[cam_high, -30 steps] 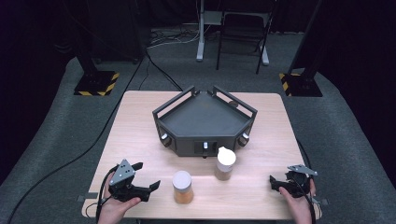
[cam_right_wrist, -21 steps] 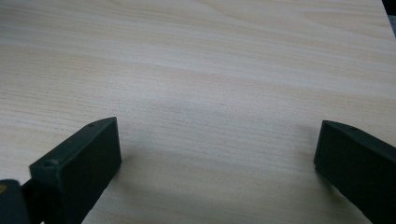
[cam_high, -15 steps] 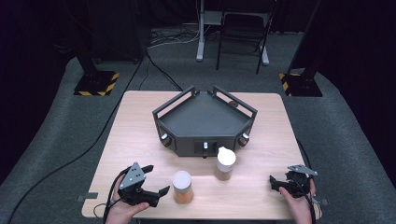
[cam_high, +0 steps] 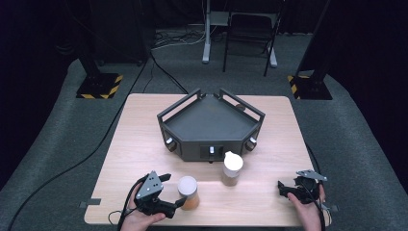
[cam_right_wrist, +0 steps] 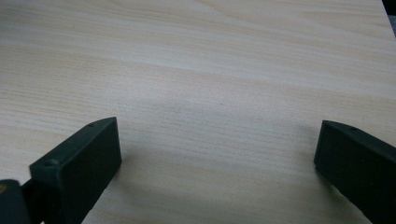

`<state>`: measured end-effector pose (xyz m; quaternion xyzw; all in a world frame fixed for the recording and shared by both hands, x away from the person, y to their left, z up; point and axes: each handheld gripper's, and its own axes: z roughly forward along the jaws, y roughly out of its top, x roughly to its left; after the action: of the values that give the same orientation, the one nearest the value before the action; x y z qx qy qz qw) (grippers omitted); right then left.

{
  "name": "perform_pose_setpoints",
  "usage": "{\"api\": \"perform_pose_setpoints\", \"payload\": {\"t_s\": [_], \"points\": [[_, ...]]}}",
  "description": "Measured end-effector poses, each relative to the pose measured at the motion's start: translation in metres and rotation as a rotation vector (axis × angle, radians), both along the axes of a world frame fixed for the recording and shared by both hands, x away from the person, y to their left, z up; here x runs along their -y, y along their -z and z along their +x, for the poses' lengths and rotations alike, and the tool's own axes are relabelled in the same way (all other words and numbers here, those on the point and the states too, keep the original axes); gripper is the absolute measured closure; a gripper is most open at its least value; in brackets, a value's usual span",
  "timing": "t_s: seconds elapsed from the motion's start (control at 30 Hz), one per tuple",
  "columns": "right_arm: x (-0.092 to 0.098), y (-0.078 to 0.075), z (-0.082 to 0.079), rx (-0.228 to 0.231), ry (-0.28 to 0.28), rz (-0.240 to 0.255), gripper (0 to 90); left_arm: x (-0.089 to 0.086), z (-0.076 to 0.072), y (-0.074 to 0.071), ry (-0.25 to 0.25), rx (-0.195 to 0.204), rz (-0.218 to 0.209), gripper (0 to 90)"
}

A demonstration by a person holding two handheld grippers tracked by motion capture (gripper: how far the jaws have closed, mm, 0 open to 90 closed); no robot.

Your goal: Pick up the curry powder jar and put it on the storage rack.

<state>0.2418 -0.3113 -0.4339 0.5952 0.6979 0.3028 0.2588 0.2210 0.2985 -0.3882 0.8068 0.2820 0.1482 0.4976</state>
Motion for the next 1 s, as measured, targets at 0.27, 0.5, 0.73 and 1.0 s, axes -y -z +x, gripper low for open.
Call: {"api": "perform_pose_setpoints", "payload": {"t_s": [0.27, 0.5, 0.73, 1.0], "points": [[0.0, 0.0, 0.0, 0.0, -0.003, -0.001, 0.0, 0.014, 0.002, 0.005, 0.013, -0.003, 0.011, 9.5], [0.0, 0.0, 0.0, 0.0, -0.004, -0.001, 0.0, 0.024, 0.004, 0.01, 0.019, -0.003, 0.006, 13.6], [0.0, 0.0, 0.0, 0.0, -0.004, -0.001, 0.0, 0.029, 0.006, 0.018, 0.015, 0.003, -0.011, 24.6], [0.0, 0.0, 0.0, 0.0, -0.004, -0.001, 0.0, 0.028, 0.006, 0.024, 0.004, 0.02, -0.033, 33.8]]}}
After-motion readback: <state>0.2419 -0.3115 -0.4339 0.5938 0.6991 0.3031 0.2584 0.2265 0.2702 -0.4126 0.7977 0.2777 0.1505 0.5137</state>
